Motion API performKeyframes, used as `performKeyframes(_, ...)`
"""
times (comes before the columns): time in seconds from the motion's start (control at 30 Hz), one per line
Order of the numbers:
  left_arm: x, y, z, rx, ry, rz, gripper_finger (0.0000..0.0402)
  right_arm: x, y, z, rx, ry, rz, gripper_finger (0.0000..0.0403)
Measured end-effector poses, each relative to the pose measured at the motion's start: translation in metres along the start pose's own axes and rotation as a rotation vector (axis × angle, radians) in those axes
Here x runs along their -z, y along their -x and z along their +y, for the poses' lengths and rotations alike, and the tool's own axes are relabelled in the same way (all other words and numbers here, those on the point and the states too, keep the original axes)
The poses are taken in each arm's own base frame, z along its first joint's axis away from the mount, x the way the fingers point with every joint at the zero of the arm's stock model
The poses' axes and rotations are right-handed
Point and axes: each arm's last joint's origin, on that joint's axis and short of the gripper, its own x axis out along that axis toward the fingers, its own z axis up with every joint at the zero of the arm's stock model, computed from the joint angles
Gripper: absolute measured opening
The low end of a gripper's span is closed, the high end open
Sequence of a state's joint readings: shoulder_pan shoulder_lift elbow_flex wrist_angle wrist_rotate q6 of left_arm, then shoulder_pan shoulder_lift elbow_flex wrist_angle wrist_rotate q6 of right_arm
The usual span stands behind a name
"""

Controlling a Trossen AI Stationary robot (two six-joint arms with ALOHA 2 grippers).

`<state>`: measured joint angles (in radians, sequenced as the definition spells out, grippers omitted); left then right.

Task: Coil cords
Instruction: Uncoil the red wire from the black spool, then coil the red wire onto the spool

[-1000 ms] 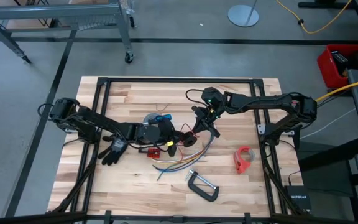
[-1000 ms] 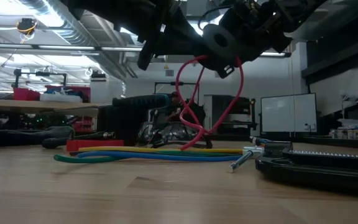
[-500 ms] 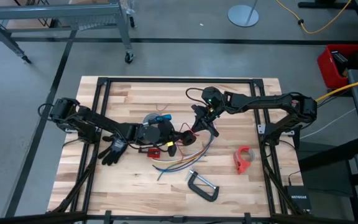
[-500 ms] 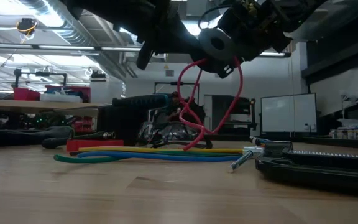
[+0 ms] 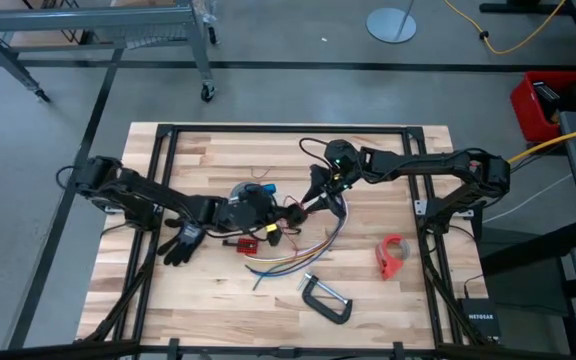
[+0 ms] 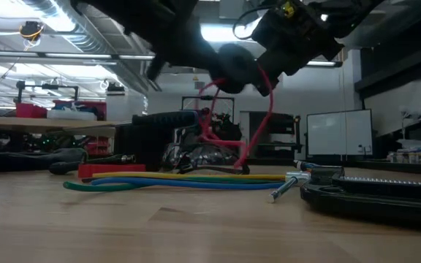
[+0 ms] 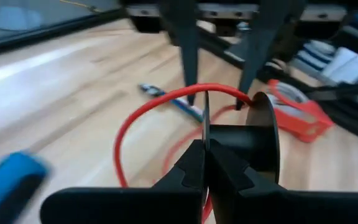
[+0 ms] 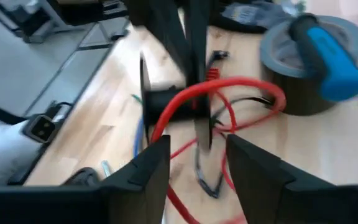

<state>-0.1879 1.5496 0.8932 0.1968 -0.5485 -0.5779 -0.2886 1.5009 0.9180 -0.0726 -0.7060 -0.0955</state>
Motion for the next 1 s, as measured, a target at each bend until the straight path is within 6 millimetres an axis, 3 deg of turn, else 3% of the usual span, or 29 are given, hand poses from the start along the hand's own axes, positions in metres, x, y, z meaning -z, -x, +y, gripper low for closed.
performKeyframes(0.17, -0.02, 0.026, 0.011, -0.124, -0.027, -0.048, 0.0, 0.001, 0.002, -0.004, 0.077, -0.044, 0.007, 0.0166)
performKeyframes(0.53, -0.072, 0.077, 0.019, -0.199, -0.071, -0.306, 0.0, 0.001, 0.006, -0.01, 0.096, -0.053, -0.005, 0.0166)
performKeyframes(0.8, -0.088, 0.08, 0.011, -0.167, -0.134, -0.447, 0.0, -0.01, 0.009, -0.006, 0.017, -0.021, -0.089, 0.0166)
performKeyframes(1.0, -0.077, 0.061, 0.002, -0.082, -0.155, -0.427, 0.0, -0.032, 0.039, 0.01, 0.032, 0.081, -0.23, 0.0166)
